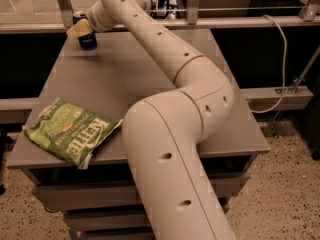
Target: Move pepsi can near green jalapeno chip bag
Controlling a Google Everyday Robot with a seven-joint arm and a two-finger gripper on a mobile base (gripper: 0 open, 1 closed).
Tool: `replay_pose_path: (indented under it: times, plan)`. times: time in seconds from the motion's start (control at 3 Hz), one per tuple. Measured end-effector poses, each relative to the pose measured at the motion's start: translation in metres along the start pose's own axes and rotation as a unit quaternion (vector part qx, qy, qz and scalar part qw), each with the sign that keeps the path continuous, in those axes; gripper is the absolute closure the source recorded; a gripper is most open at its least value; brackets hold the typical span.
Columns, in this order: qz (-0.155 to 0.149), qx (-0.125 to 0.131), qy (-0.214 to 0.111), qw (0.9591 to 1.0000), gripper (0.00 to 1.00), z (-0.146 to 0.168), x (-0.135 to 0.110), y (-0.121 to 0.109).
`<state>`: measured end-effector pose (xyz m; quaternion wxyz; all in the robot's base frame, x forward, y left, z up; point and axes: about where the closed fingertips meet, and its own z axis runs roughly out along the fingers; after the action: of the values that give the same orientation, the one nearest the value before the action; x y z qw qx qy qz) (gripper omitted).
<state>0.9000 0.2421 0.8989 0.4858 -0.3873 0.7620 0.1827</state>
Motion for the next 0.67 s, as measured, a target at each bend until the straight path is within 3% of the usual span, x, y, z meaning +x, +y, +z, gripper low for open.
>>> replay_pose_path:
  times: [0.67]
  plan:
    - [0.006, -0.004, -0.007, 0.9999, 0.63, 0.017, 0.001, -0.001]
